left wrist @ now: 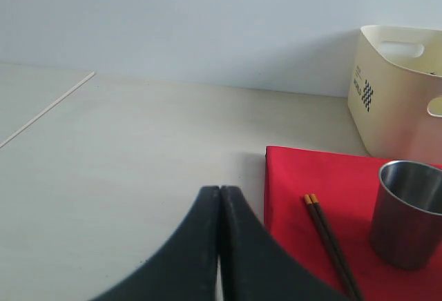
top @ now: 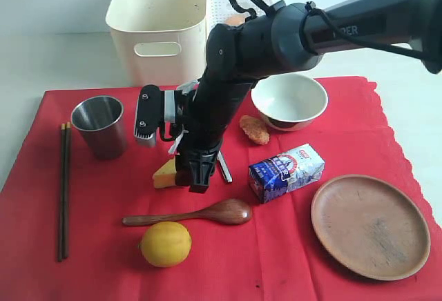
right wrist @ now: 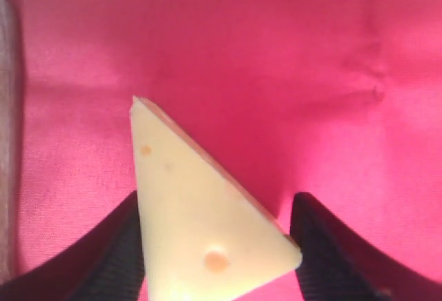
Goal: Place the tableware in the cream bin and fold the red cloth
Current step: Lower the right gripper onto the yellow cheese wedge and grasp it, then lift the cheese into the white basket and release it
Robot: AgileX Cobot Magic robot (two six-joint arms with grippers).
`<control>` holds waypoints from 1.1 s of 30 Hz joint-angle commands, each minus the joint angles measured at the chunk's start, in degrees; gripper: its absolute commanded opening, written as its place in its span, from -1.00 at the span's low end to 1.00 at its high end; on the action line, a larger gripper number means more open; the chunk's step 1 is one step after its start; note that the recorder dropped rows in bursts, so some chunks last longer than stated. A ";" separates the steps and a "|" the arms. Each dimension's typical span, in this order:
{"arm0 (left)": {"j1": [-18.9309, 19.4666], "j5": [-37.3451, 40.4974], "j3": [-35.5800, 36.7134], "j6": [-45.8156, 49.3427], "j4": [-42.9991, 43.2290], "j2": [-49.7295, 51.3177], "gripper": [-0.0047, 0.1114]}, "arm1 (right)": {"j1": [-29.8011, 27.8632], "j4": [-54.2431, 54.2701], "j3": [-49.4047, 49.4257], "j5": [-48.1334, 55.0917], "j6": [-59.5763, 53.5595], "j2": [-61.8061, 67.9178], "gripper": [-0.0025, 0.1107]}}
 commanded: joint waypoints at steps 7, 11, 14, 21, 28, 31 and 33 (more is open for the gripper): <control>-0.42 -0.10 -0.01 -0.02 -0.40 -0.11 -0.90 | 0.13 0.76 -0.60 -0.38 -0.01 -0.39 -0.58; -0.42 -0.10 -0.01 -0.02 -0.40 -0.11 -0.90 | 0.13 0.86 -0.72 -0.23 -0.01 -1.61 -0.58; -0.42 -0.10 -0.01 -0.02 -0.40 -0.11 -0.90 | 0.13 0.86 -0.72 -0.12 -0.01 -3.07 -0.58; -0.42 -0.10 -0.01 -0.02 -0.40 -0.11 -0.90 | 0.13 1.43 -0.72 0.93 0.15 -6.86 -0.67; -0.42 -0.10 -0.01 -0.02 -0.40 -0.11 -0.90 | 0.01 -1.05 -0.72 -2.12 5.98 -10.94 -0.96; -0.42 -0.10 -0.01 -0.02 -0.40 -0.11 -0.90 | -0.56 -3.11 -0.72 -3.86 9.16 -11.95 -0.96; -0.42 -0.10 -0.01 -0.02 -0.40 -0.11 -0.90 | -1.80 -3.20 -0.72 -5.08 10.47 -12.28 -0.96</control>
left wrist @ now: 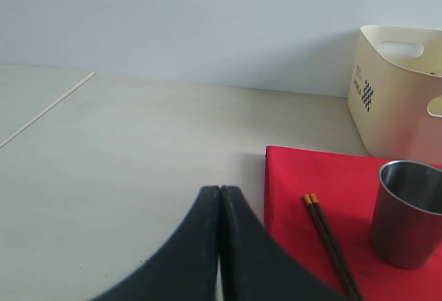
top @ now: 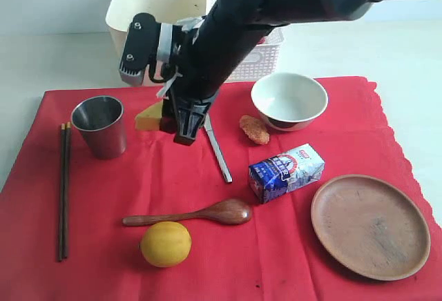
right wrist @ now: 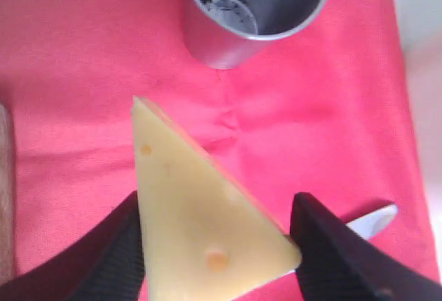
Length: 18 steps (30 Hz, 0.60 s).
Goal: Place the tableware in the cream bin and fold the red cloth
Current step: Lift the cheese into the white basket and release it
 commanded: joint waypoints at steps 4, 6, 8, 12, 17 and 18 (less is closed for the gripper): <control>-0.42 -0.10 -0.01 -0.02 -0.40 -0.11 -0.90 | -4.86 -1.18 -0.49 -6.45 6.64 -1.39 -0.96; -0.42 -0.10 -0.01 -0.02 -0.40 -0.11 -0.90 | -6.74 -1.18 -0.49 -8.84 9.36 -1.39 -0.96; -0.42 -0.10 -0.01 -0.02 -0.40 -0.11 -0.90 | -8.61 -1.18 -0.49 -10.95 11.74 -1.28 -0.96; -0.42 -0.10 -0.01 -0.02 -0.40 -0.11 -0.90 | -11.58 -1.18 -0.49 -14.80 15.80 -1.18 -0.96; -0.42 -0.10 -0.01 -0.02 -0.40 -0.11 -0.90 | -13.71 -1.18 -0.49 -15.85 16.88 -1.18 -0.96; -0.42 -0.10 -0.01 -0.02 -0.40 -0.11 -0.90 | -13.71 -1.18 -0.49 -15.99 16.88 -1.18 -0.96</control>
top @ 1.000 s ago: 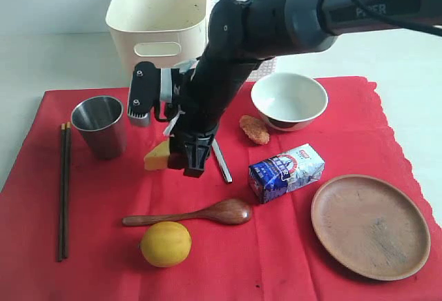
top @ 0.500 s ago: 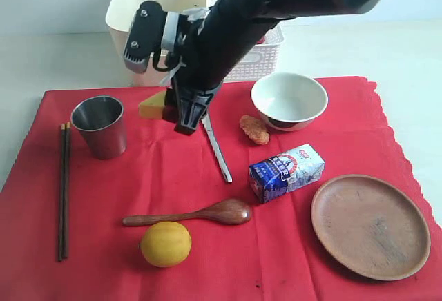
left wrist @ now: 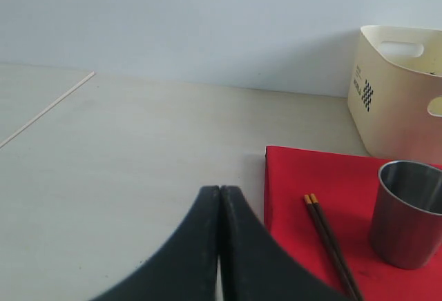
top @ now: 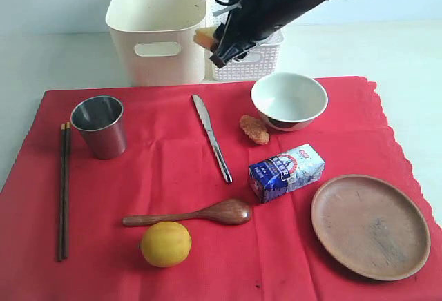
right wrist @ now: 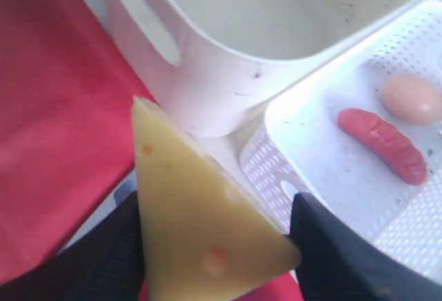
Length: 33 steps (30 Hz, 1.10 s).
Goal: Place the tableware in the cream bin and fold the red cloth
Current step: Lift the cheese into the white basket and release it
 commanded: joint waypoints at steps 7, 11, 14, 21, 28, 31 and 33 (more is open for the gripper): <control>-0.42 -0.10 -0.01 -0.02 -0.40 -0.11 -0.90 | -1.09 0.12 -0.49 -8.28 0.02 -0.50 -0.96; -0.42 -0.10 -0.01 -0.02 -0.40 -0.11 -0.90 | -2.26 0.34 -0.49 -13.31 2.48 -0.02 -0.96; -0.42 -0.10 -0.01 -0.02 -0.40 -0.11 -0.90 | -3.46 0.59 -0.49 -18.73 5.69 1.27 -0.96; -0.42 -0.10 -0.01 -0.02 -0.40 -0.11 -0.90 | -5.06 0.85 -0.49 -31.84 8.81 7.07 -0.96; -0.42 -0.10 -0.01 -0.02 -0.40 -0.11 -0.90 | -5.06 0.85 -0.49 -42.59 10.11 12.28 -0.96; -0.42 -0.10 -0.01 -0.02 -0.40 -0.11 -0.90 | -5.06 0.75 -0.49 -43.75 10.00 13.63 -0.96; -0.42 -0.10 -0.01 -0.02 -0.40 -0.11 -0.90 | -5.06 0.75 -0.49 -43.75 10.15 13.57 -0.96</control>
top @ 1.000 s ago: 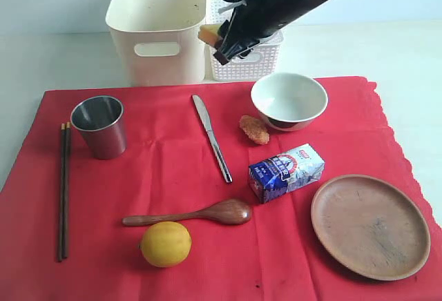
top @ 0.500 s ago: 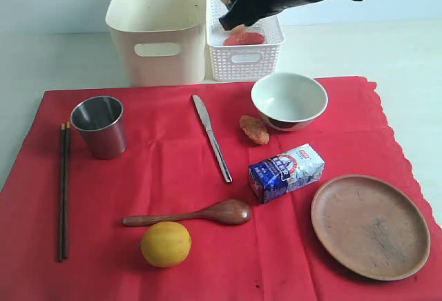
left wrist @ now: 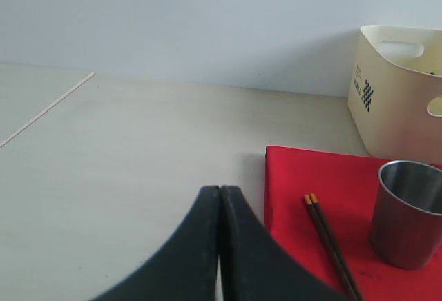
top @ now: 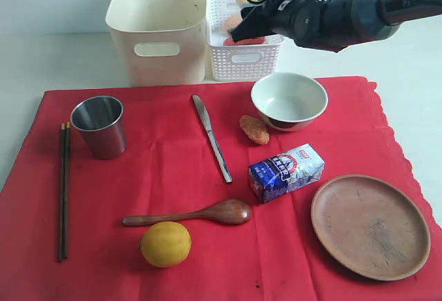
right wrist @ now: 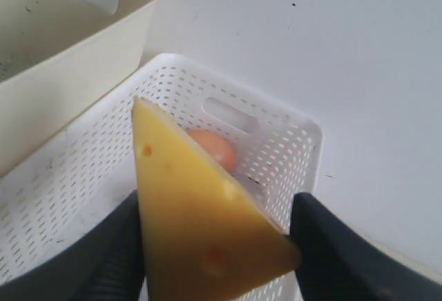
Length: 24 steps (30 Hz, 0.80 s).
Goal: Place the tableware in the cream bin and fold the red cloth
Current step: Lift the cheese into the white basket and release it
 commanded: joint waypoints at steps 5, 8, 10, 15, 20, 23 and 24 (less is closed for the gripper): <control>-0.42 -0.10 -0.01 -0.02 -0.40 -0.11 -0.90 | -0.09 3.73 -0.49 -7.29 4.93 1.32 -0.81; -0.42 -0.10 -0.01 -0.02 -0.40 -0.11 -0.90 | -0.09 4.17 -0.49 -8.67 4.93 2.60 -0.38; -0.42 -0.10 -0.01 -0.02 -0.40 -0.11 -0.90 | 0.23 2.98 -0.49 -9.17 4.93 2.73 -0.14; -0.42 -0.10 -0.01 -0.02 -0.40 -0.11 -0.90 | 0.31 1.06 -0.49 -8.82 4.93 2.82 0.06; -0.42 -0.10 -0.01 -0.02 -0.40 -0.11 -0.90 | 0.31 1.19 -0.49 -8.69 4.93 2.82 0.24; -0.42 -0.10 -0.01 -0.02 -0.40 -0.11 -0.90 | 0.31 1.30 -0.49 -7.94 4.93 2.82 0.42; -0.42 -0.10 -0.01 -0.02 -0.40 -0.11 -0.90 | 0.31 1.14 -0.49 -7.94 4.93 2.82 0.45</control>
